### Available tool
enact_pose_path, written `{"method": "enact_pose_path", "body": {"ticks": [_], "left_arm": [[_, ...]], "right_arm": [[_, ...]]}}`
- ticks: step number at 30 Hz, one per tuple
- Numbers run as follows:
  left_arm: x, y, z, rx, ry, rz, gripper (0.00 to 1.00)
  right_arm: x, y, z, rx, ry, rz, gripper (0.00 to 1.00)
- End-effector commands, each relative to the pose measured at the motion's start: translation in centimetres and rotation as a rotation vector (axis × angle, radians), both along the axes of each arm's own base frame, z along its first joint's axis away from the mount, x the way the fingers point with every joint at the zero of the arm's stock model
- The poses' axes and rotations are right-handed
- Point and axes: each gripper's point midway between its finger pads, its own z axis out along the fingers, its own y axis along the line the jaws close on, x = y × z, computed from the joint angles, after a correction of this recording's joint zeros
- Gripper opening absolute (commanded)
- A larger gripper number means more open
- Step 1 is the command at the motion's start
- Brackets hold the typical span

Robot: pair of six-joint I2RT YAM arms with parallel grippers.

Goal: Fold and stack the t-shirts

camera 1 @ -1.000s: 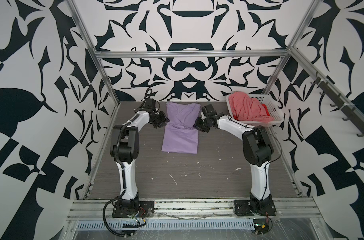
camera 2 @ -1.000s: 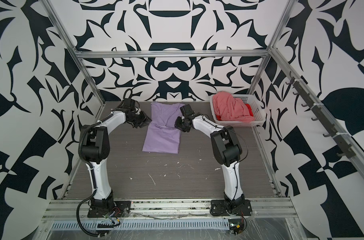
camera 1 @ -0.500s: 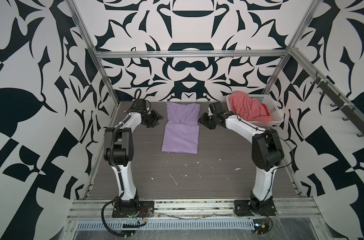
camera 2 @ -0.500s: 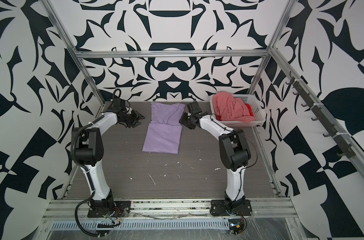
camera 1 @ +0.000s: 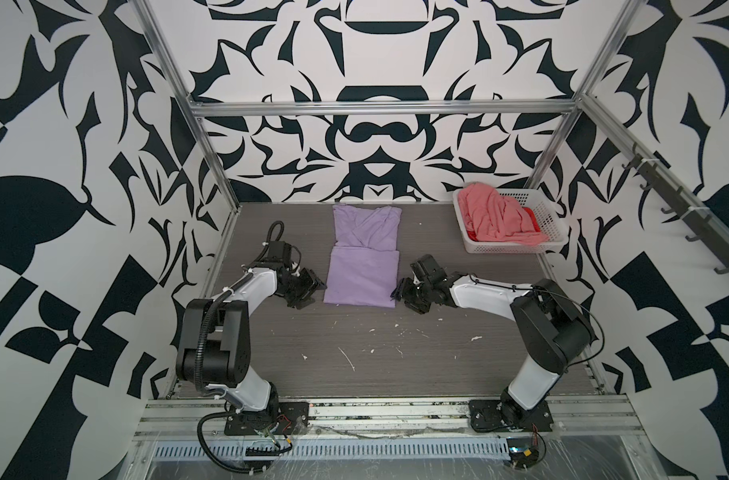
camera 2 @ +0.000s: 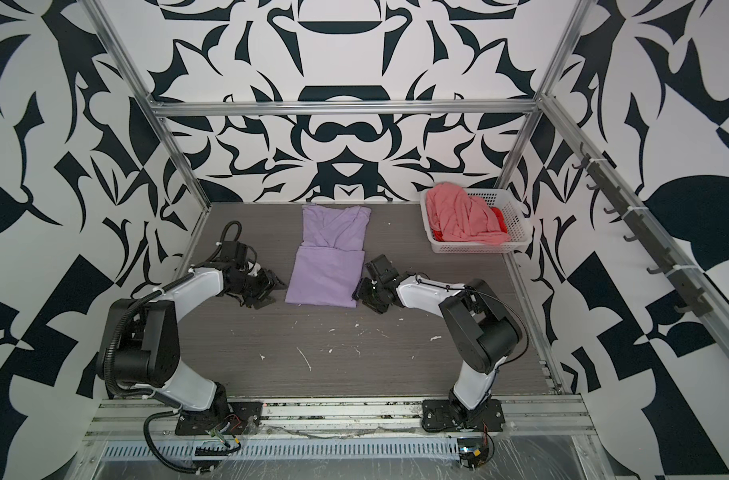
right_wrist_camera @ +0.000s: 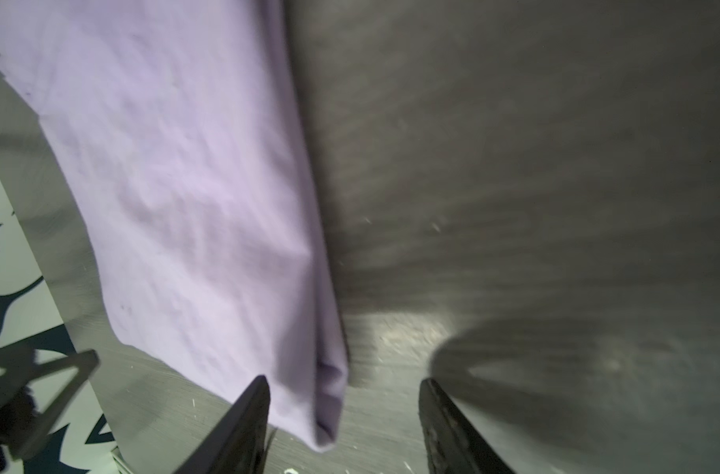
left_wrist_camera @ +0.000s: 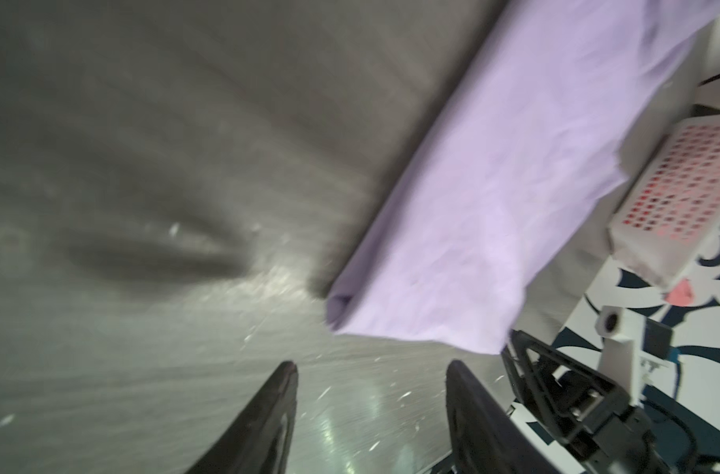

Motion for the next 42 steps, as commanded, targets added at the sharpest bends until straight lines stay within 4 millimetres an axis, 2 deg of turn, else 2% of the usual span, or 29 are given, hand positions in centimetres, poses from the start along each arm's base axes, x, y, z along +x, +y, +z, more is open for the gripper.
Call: {"method": "enact_pose_path", "body": {"ticks": [1, 5, 10, 15, 18, 25, 27, 29, 32, 34, 36, 38, 42], "left_arm": [[-1.6, -0.1, -0.3, 0.011, 0.022, 0.007, 0.63], [-2.2, -0.4, -1.1, 0.002, 0.044, 0.021, 0.65], [-2.7, -0.8, -2.8, -0.011, 0.083, 0.021, 0.68], [-1.8, -1.2, -4.1, -0.037, 0.097, 0.037, 0.69], [-1.0, -1.5, -4.7, -0.057, 0.095, 0.059, 0.67], [-0.7, -1.3, -5.8, -0.034, 0.114, 0.070, 0.52], [-0.7, -1.2, -5.9, -0.031, 0.116, 0.072, 0.43], [-0.5, -1.2, -6.2, -0.026, 0.116, 0.077, 0.29], [0.0, -1.3, -6.3, -0.032, 0.108, 0.084, 0.11], [0.3, -1.3, -6.3, -0.032, 0.105, 0.084, 0.02], [0.4, -1.4, -6.2, -0.031, 0.096, 0.079, 0.00], [0.4, -1.3, -5.9, -0.027, 0.086, 0.067, 0.00], [-0.8, -1.1, -4.9, -0.020, 0.081, 0.045, 0.00]], "right_arm": [[0.9, 1.7, 2.6, 0.112, -0.084, -0.038, 0.66], [-0.1, 2.5, 2.0, 0.110, -0.073, -0.033, 0.68], [-0.3, 3.1, 0.5, 0.186, -0.060, -0.095, 0.68], [-0.8, 3.6, -1.0, 0.209, -0.037, -0.139, 0.66], [-0.9, 3.3, -1.5, 0.189, -0.037, -0.177, 0.64], [-0.8, 2.1, -2.3, 0.147, -0.036, -0.232, 0.52], [-0.6, 2.1, -2.6, 0.136, -0.036, -0.239, 0.48], [-0.4, 2.1, -2.8, 0.130, -0.037, -0.244, 0.42], [-0.1, 2.1, -3.0, 0.109, -0.034, -0.245, 0.26], [-0.1, 2.0, -3.0, 0.087, -0.031, -0.239, 0.18], [-0.1, 1.8, -2.9, 0.060, -0.032, -0.228, 0.12], [-0.2, 1.6, -2.6, 0.034, -0.036, -0.212, 0.02], [-0.6, 1.2, -2.0, -0.030, -0.032, -0.157, 0.00]]}}
